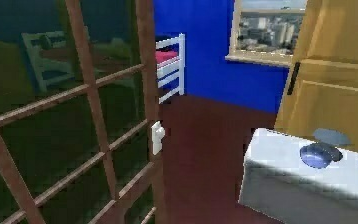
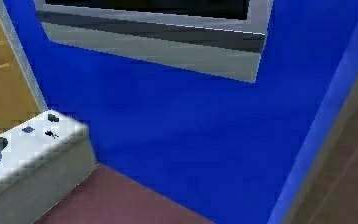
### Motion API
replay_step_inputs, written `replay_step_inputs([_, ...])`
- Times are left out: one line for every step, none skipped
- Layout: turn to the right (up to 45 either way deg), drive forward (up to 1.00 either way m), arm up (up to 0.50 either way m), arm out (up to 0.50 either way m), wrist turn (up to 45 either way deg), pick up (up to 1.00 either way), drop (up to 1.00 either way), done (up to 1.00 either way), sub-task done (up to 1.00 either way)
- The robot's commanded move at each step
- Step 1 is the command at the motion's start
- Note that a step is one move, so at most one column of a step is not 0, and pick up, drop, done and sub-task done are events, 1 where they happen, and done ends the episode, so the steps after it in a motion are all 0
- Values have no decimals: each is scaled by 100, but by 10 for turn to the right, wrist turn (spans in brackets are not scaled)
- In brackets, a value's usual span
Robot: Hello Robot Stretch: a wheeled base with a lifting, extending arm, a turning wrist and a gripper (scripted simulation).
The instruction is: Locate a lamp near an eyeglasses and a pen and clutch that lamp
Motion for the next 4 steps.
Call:
replay_step_inputs([210,0,0,0,0,0,0,0,0])
replay_step_inputs([0,75,0,0,0,0,0,0,0])
replay_step_inputs([-420,0,0,0,0,0,0,0,0])
replay_step_inputs([0,40,0,0,0,0,0,0,0])
